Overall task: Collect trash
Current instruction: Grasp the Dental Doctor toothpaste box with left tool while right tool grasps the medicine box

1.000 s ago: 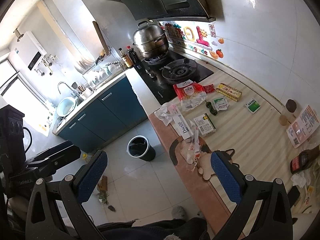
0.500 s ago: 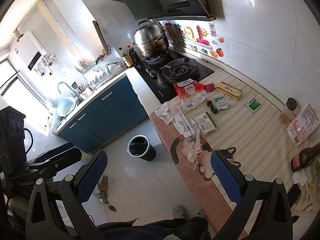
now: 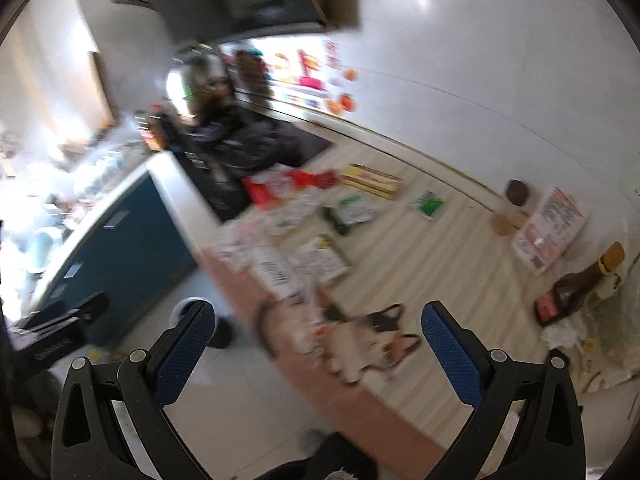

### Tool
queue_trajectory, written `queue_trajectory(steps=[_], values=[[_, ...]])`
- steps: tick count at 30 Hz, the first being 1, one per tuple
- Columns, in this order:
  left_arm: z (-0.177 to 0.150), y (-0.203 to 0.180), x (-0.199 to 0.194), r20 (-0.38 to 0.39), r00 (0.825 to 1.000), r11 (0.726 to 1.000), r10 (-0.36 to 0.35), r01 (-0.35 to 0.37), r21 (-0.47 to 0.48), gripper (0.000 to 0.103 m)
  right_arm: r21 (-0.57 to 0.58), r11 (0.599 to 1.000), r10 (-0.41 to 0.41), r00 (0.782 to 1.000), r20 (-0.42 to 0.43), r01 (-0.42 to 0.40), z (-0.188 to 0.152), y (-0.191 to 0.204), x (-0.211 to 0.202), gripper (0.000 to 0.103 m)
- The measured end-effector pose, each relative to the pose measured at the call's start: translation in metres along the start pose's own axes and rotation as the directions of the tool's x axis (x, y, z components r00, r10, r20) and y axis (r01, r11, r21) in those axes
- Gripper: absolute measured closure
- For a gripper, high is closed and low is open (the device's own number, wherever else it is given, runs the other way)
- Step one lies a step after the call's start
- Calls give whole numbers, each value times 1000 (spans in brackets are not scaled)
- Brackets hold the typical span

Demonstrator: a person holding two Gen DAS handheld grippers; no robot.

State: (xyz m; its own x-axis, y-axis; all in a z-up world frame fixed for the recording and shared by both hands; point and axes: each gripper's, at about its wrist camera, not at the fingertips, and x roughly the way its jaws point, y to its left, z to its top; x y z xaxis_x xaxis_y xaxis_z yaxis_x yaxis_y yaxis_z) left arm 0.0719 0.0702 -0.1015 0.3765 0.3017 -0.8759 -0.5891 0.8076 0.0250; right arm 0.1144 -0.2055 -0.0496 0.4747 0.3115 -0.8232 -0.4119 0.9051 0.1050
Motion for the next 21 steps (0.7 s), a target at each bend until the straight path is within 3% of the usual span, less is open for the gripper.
queue_trajectory(steps=[3, 6, 9, 10, 12, 15, 17, 19, 20, 21], values=[[15, -10, 59, -117, 993, 1000, -7, 5, -16, 0, 65, 997, -29, 997, -73, 34, 13, -24, 61, 0], [30, -22, 125, -254, 966, 997, -41, 24, -73, 0, 99, 992, -65, 988, -138, 79, 24, -46, 128, 0], [40, -33, 186, -387, 915, 981, -116, 46, -187, 0, 118, 986, -95, 976, -197, 120, 30, -64, 194, 5], [42, -38, 206, -423, 894, 972, -148, 54, -227, 2, 119, 985, -99, 970, -222, 128, 32, -69, 216, 12], [46, -49, 244, -481, 849, 951, -219, 74, -302, 15, 128, 983, -96, 957, -274, 135, 35, -79, 256, 17], [54, -63, 279, -528, 805, 929, -270, 72, -364, 22, 131, 981, -94, 942, -321, 143, 37, -85, 296, 18], [60, -73, 296, -541, 795, 924, -275, 63, -376, 22, 132, 982, -81, 934, -348, 134, 39, -88, 317, 18], [65, -82, 308, -545, 798, 932, -258, 58, -357, 26, 129, 985, -62, 929, -366, 117, 42, -88, 331, 17], [66, -85, 309, -547, 799, 939, -249, 60, -340, 47, 116, 988, -48, 925, -377, 98, 44, -85, 340, 17], [67, -89, 310, -553, 800, 948, -231, 57, -313, 54, 101, 991, -36, 922, -387, 82, 45, -80, 345, 17]])
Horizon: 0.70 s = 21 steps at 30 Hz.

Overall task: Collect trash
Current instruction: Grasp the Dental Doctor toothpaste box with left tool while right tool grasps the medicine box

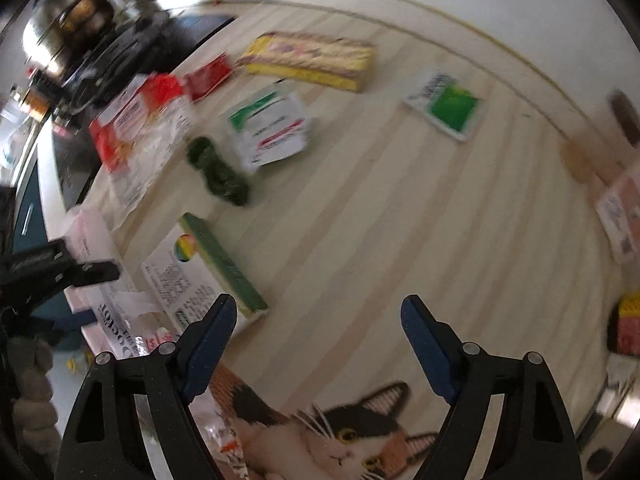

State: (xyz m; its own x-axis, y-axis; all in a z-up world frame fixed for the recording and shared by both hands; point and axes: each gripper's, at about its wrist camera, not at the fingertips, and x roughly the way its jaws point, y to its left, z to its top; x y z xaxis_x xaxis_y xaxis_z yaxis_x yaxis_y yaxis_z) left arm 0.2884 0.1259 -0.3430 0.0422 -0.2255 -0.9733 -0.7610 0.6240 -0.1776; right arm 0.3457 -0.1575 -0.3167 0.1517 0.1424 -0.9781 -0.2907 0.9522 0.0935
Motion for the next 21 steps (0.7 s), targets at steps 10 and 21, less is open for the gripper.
queue_trajectory(steps=[10, 21], values=[[-37, -24, -30, 161, 964, 910, 210, -253, 328, 57, -308, 949, 49, 995, -84, -73, 3, 84, 46, 17], [-81, -46, -39, 174, 952, 856, 250, -302, 419, 58, -257, 965, -77, 995, -69, 57, -7, 53, 59, 24]])
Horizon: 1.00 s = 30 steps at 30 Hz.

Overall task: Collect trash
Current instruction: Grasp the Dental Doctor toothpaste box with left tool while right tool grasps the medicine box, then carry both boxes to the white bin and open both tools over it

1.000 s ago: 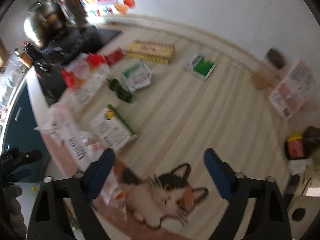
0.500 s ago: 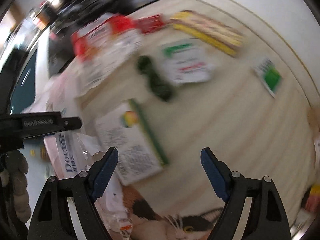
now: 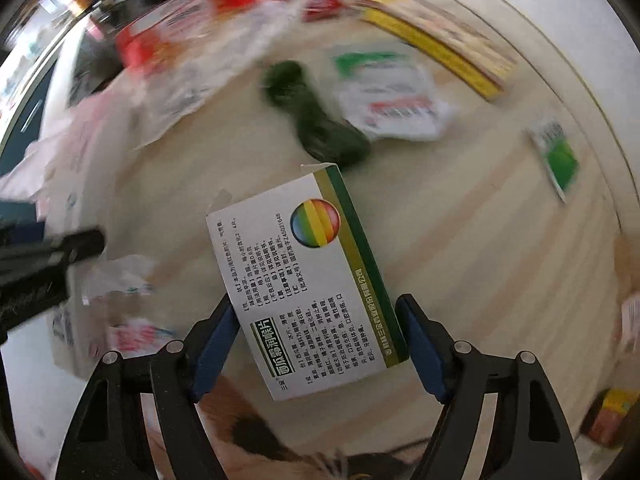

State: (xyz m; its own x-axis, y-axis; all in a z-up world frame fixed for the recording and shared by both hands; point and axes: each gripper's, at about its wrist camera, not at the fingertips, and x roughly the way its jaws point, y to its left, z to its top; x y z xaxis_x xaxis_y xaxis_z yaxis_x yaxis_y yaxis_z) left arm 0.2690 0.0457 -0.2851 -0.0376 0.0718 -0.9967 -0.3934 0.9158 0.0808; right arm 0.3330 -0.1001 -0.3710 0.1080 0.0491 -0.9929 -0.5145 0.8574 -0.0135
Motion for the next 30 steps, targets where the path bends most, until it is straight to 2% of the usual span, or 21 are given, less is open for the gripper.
queue_trajectory(steps=[6, 12, 14, 16, 19, 22, 25, 27, 30], values=[[-26, -22, -13, 23, 999, 997, 49, -50, 58, 59, 108, 994, -12, 1000, -23, 14, -19, -32, 2, 23], [-31, -22, -7, 19, 998, 997, 54, -55, 55, 58, 102, 995, -23, 1000, -5, 23, -25, -32, 6, 23], [-21, -21, -6, 21, 999, 997, 42, -43, 56, 59, 104, 994, -23, 1000, -5, 23, -28, -33, 4, 25], [-28, -17, -17, 56, 998, 997, 34, -38, 72, 60, 118, 993, -3, 1000, -1, 4, -15, -43, -6, 26], [-31, -19, -48, 108, 994, 996, 17, -27, 88, 60, 129, 992, 4, 999, 36, -9, -18, -45, -23, 27], [-28, -21, -79, 173, 985, 995, 2, -20, 101, 60, 140, 990, 17, 996, 89, -29, -17, -51, -48, 28], [-24, -23, -115, 255, 967, 994, -10, -18, 105, 60, 148, 988, 19, 988, 150, -42, -13, -56, -79, 29], [-14, -18, -107, 297, 955, 994, -25, -7, 107, 60, 150, 988, 18, 982, 190, -47, -10, -55, -99, 29], [-2, -4, -127, 369, 929, 994, -37, -4, 111, 60, 149, 988, 4, 967, 256, -44, 5, -47, -132, 30]])
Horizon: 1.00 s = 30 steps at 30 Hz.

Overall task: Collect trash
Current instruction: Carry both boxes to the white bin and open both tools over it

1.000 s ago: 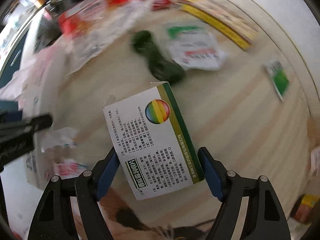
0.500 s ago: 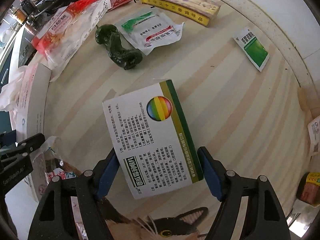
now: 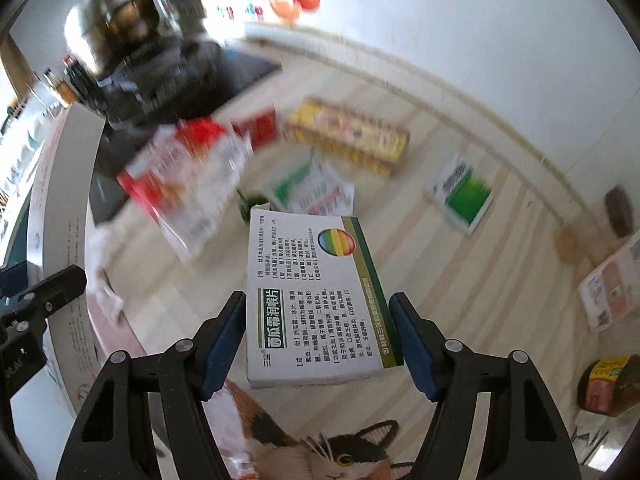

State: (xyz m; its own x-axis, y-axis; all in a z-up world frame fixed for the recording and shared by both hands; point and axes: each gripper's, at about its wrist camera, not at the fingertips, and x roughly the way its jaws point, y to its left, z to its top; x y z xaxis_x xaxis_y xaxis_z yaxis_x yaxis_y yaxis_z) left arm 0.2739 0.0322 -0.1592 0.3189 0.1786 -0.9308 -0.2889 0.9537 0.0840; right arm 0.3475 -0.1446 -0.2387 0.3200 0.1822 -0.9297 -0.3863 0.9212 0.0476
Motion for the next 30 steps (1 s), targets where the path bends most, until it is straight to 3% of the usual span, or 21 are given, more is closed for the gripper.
queue_trajectory(steps=[4, 9, 15, 18, 22, 24, 28, 30], values=[[10, 15, -6, 75, 997, 1000, 3, -2, -14, 60, -13, 1000, -21, 996, 89, 22, 24, 34, -25, 30], [-2, 68, -22, 120, 993, 999, 10, -4, -51, 60, -32, 999, -12, 989, 147, 17, 30, 77, -47, 31], [-37, 171, -7, 111, 994, 996, -2, 12, -90, 60, -73, 997, 14, 989, 148, -4, 19, 163, -54, 31], [-63, 239, 18, 73, 997, 991, -20, 30, -128, 60, -101, 995, 36, 992, 122, -23, 9, 230, -44, 31], [-108, 348, 83, -41, 999, 973, -31, 21, -231, 60, -130, 989, 72, 997, 25, -69, -11, 333, 5, 32], [-135, 402, 134, -135, 990, 958, -47, 6, -288, 60, -152, 983, 96, 995, -31, -99, -25, 380, 38, 32], [-192, 489, 251, -311, 943, 911, -120, -19, -411, 60, -178, 970, 125, 969, -211, -164, -71, 481, 164, 32], [-222, 522, 321, -386, 904, 885, -186, -16, -465, 60, -165, 968, 135, 947, -292, -189, -94, 513, 230, 32]])
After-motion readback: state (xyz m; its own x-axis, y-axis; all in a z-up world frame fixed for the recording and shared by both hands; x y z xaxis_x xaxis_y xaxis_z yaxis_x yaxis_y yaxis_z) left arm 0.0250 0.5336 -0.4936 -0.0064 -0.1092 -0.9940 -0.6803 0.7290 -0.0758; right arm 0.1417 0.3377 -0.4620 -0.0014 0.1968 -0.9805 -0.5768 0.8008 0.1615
